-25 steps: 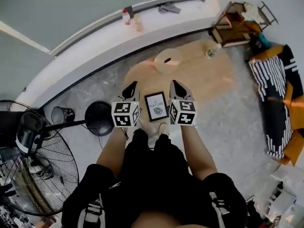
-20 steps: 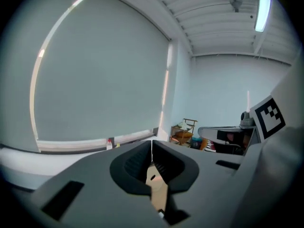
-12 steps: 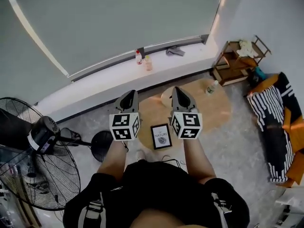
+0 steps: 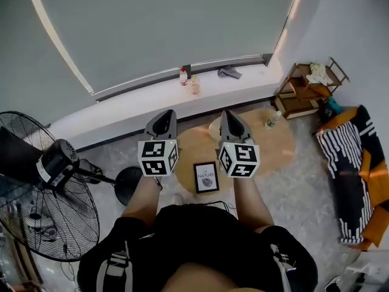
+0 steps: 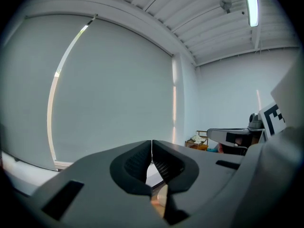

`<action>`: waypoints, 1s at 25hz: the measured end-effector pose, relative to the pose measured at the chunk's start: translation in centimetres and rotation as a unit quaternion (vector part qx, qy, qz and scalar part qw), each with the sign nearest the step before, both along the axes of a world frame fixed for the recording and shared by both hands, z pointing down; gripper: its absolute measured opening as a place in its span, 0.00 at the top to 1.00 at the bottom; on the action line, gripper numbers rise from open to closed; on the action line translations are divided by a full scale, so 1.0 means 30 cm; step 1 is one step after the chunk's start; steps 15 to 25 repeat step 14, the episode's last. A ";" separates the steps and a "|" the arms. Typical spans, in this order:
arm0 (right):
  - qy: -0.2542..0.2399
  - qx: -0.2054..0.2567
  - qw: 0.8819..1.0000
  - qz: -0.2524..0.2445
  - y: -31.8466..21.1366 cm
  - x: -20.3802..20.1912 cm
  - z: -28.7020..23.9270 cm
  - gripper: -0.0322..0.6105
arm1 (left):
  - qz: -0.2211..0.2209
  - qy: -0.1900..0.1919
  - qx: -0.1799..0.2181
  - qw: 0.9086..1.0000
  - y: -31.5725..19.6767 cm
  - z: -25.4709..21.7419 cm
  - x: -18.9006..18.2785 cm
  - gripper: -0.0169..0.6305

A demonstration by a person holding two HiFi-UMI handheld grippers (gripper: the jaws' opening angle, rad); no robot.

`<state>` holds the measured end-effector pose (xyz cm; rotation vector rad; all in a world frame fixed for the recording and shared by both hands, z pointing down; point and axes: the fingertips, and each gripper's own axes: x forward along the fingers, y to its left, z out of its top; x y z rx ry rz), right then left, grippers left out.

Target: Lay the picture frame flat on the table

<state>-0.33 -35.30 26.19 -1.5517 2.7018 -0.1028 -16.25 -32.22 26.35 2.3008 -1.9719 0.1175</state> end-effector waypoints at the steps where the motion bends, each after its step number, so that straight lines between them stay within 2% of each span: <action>1: 0.000 0.001 1.000 0.000 -0.001 0.000 -0.001 0.93 | 0.000 -0.001 0.000 1.000 0.001 -0.001 -0.001 0.94; 25: -0.004 0.002 1.000 0.000 -0.006 -0.012 0.003 0.93 | 0.007 -0.010 -0.007 1.000 0.011 0.017 0.005 0.94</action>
